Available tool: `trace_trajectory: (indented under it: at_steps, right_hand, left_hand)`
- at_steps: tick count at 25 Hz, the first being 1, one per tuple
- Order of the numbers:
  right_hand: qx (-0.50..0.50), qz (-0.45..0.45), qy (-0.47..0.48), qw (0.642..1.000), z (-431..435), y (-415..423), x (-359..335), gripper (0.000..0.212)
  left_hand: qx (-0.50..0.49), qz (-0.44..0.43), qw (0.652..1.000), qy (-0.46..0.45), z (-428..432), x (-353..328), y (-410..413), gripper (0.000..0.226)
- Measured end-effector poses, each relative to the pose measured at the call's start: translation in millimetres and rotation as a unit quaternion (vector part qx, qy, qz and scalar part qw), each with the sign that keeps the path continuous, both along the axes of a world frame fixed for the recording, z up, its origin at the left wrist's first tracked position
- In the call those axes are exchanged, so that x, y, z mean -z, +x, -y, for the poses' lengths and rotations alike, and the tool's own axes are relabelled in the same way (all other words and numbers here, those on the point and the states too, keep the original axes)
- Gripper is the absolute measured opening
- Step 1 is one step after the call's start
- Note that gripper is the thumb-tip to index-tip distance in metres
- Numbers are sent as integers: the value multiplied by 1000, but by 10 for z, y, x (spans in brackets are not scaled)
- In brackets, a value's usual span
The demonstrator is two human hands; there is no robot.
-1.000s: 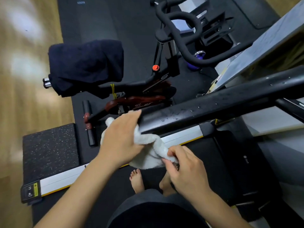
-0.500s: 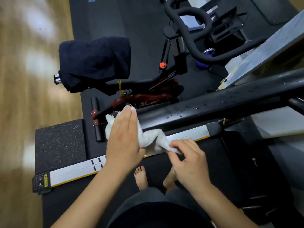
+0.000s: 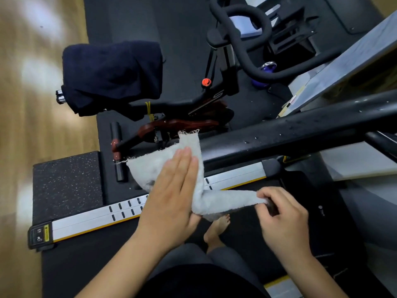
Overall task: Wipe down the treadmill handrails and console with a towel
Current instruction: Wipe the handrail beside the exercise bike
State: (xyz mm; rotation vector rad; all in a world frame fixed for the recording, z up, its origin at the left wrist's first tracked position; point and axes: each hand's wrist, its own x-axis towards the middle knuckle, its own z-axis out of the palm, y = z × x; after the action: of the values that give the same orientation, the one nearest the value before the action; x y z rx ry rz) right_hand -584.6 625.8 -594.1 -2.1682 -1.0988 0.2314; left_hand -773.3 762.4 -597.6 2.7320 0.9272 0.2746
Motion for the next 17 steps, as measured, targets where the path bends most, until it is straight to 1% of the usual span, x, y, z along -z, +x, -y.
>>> trace_trajectory:
  at_steps: [2, 4, 6, 8, 9, 11, 14, 16, 17]
  right_hand:
    - [9, 7, 17, 1000, -9, 46, -36, 17]
    - [35, 17, 24, 999, -25, 139, -78, 20]
    - [41, 34, 19, 998, -38, 245, -126, 19]
    - [36, 51, 8, 998, -72, 281, -186, 16]
    - [37, 53, 5, 998, -94, 279, -210, 19]
    - [36, 50, 2, 998, -127, 239, -234, 25]
    - [6, 46, 18, 999, -147, 99, -213, 19]
    - [-10, 39, 31, 999, -164, 7, -182, 17]
    - [-18, 35, 33, 999, -185, -33, -170, 18]
  left_hand:
    - [-25, -16, 999, -24, 0, -45, 265, 81]
    - [1, -12, 998, -67, -87, -140, 743, 81]
    - [43, -36, 996, -65, -189, -224, 1164, 82]
    - [53, -50, 996, -56, -196, -250, 1260, 82]
    - [57, -49, 996, -57, -177, -230, 1183, 83]
    - [60, -16, 996, -60, -101, -189, 888, 79]
    - [20, 51, 997, -46, -24, -97, 336, 75]
    - [-16, 48, 999, -14, -58, -11, -1, 75]
    - [-32, 26, 999, -12, -109, 2, -99, 76]
